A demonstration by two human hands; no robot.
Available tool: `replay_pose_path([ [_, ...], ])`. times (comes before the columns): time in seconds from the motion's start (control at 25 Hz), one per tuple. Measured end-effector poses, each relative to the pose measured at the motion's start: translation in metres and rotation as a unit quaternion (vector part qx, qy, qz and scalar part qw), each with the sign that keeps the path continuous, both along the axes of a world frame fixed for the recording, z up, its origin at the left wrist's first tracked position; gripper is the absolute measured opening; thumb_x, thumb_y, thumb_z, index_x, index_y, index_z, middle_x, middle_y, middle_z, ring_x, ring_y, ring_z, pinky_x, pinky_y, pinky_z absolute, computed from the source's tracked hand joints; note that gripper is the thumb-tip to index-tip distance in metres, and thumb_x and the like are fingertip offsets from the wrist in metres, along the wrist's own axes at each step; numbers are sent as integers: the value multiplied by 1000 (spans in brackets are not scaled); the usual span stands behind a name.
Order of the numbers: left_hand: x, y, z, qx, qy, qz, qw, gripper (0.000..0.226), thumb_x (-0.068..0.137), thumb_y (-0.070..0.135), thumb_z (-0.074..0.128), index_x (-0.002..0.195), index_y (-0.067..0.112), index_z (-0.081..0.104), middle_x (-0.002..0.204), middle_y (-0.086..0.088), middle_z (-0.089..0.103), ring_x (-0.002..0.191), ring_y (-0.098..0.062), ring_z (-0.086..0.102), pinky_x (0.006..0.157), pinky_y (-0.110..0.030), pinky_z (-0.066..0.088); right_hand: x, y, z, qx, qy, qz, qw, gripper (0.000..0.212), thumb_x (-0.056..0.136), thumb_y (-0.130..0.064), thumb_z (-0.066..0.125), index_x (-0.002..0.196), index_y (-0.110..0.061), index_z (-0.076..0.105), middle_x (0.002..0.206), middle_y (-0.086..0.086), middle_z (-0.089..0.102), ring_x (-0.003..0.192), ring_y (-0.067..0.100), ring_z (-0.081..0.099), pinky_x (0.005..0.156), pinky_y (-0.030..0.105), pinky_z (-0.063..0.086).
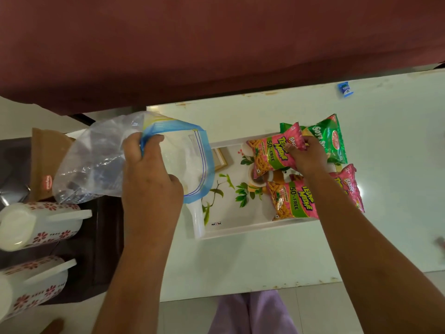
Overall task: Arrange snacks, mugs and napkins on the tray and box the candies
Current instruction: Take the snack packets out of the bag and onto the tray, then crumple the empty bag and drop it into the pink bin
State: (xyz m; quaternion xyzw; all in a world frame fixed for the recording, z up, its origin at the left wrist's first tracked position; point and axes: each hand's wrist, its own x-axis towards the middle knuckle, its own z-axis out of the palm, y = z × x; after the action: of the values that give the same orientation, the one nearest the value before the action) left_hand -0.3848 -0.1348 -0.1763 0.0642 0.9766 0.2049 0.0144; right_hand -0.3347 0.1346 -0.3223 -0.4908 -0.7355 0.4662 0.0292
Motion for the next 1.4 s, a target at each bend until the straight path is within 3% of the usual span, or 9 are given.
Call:
replay_pose_path([
  [0.2,-1,-1,-4,6,-15,-2,1000,64,74,-9,60,132,13,45,141,-6,32,114,-27,51,84,-22,38,4,-6,-1,64,0,3,998,33,85,-27,67,112,-12,55,91,-2,59,71,8,51,61,20,34],
  [0.48,-2,1,5,25,-8,-1,1000,67,76,-9,60,135,18,44,142,-4,31,113,-23,51,84,-21,39,-3,-20,22,197,-65,92,974,48,86,-20,63,128,-12,41,130,15,44,118,35,45,92,43,39],
  [0.68,-3,-3,21,21,71,-34,997,65,76,-11,57,130,25,51,131,-5,48,113,-19,48,78,-21,40,-25,-77,71,105,132,247,954,68,78,5,63,134,-26,42,134,7,38,119,12,36,90,0,31],
  [0.8,-7,-11,37,39,92,-40,994,56,79,-11,54,125,21,56,124,-5,59,114,-22,52,83,-19,39,-36,-112,97,62,196,345,916,79,70,11,61,135,-30,42,137,2,36,128,14,35,104,34,41],
  [1.04,-8,-39,109,102,148,-51,982,37,81,-12,49,107,7,68,98,-7,70,87,-9,43,80,-8,28,-32,-126,166,55,175,384,905,22,77,-19,74,95,-27,64,141,-2,37,132,20,34,106,36,33],
  [1.12,-10,-49,131,161,123,-103,974,35,84,-11,48,108,8,65,101,9,65,90,0,47,84,1,31,-28,-125,190,73,200,374,903,9,81,-20,70,89,-19,65,125,-1,52,119,14,46,101,36,40],
  [1.2,-6,-64,148,229,70,-170,956,32,89,8,57,119,16,56,106,29,58,98,13,50,84,6,29,-23,-128,215,48,250,317,914,9,86,-18,65,94,-16,63,104,-5,61,100,7,54,84,20,48],
  [1.28,5,-78,158,362,-48,-202,909,70,76,39,73,136,29,37,114,27,61,109,9,55,86,-1,39,-17,-135,245,-14,300,255,919,11,89,-18,61,98,-25,60,93,-13,64,90,3,58,71,4,43],
  [1.4,17,-89,158,523,-184,-167,815,120,48,53,86,145,35,18,126,0,62,116,-12,60,88,-23,52,-11,-135,280,-35,375,216,901,12,92,-18,55,96,-29,58,80,-22,60,75,-2,53,71,11,42],
])
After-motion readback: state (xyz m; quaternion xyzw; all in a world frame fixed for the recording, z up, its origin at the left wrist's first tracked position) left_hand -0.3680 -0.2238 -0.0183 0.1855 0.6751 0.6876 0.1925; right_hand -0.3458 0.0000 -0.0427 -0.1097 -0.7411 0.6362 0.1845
